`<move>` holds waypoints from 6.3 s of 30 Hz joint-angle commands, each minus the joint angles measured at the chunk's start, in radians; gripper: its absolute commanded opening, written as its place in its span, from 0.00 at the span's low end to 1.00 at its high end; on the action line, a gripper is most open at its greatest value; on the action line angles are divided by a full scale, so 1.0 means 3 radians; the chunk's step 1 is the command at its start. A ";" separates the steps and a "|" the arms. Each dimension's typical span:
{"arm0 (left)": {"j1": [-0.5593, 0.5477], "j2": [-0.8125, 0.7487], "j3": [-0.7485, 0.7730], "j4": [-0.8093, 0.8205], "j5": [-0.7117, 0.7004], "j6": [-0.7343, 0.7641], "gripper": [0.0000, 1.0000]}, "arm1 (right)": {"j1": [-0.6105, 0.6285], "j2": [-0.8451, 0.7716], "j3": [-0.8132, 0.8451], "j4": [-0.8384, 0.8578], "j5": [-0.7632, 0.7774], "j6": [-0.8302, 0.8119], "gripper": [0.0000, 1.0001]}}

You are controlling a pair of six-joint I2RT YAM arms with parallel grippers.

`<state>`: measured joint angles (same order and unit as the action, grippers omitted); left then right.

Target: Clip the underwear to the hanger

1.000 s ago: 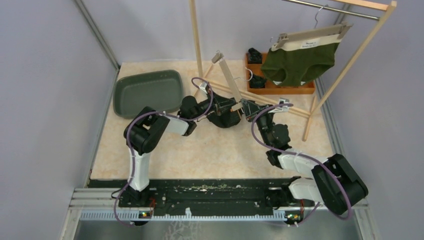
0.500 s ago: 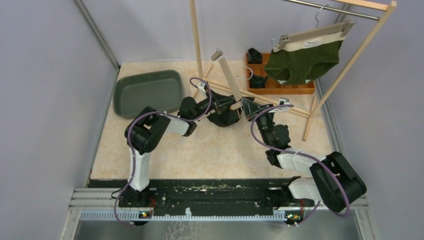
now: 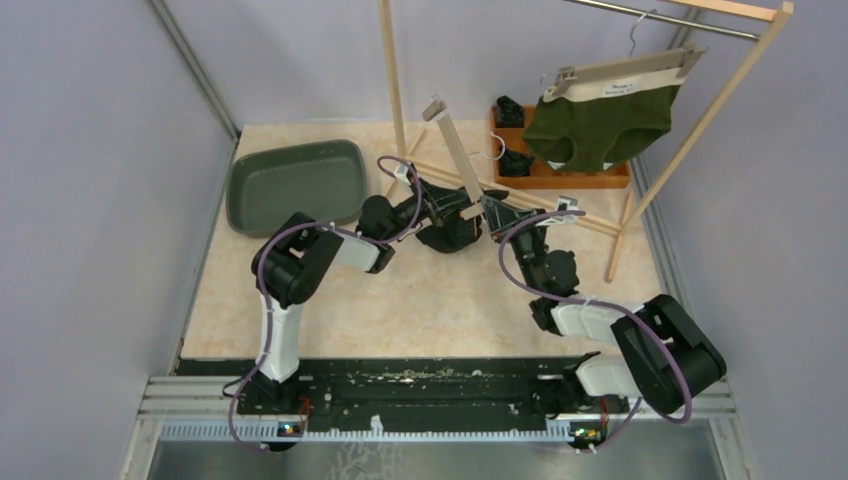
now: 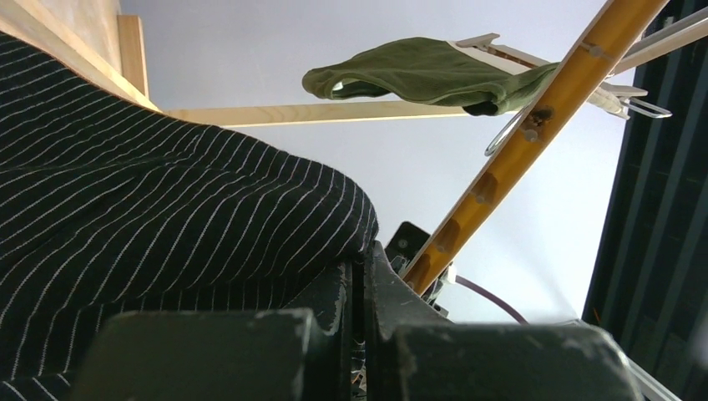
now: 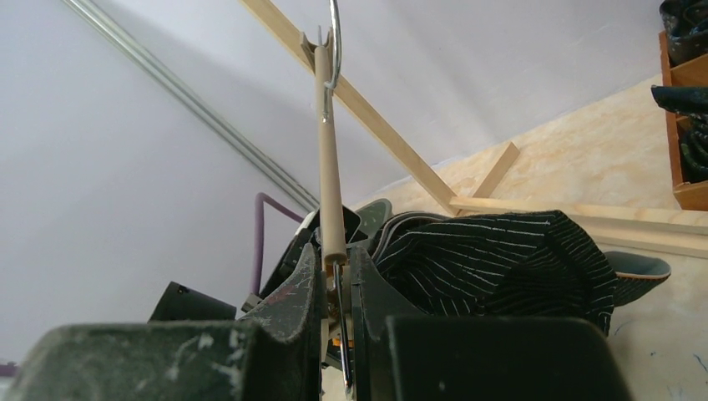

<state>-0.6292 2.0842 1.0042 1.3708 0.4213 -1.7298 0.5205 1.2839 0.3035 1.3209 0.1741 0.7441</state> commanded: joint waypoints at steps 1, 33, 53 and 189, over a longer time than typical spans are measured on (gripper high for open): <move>-0.0035 0.0052 0.0115 0.0366 -0.0124 -0.0110 0.00 | -0.0012 0.0024 -0.0036 0.0472 -0.0060 0.0031 0.00; -0.0127 0.0169 0.0042 0.0603 -0.0460 -0.0261 0.00 | -0.0012 0.0438 -0.0019 0.1181 0.0038 0.0119 0.00; -0.0132 0.0258 -0.0045 0.0625 -0.0540 -0.0313 0.00 | -0.0012 0.0344 0.0065 0.1110 0.0061 0.0066 0.00; 0.0384 -0.2118 -0.0767 -0.4362 -0.0909 0.2962 0.78 | 0.0116 0.1353 0.2450 -0.4799 -0.0785 -0.2169 0.60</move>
<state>-0.5247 1.4475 0.7860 0.0406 0.1257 -0.8406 0.5457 1.6470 0.9878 -0.1497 -0.0494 0.1139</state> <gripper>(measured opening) 0.783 0.613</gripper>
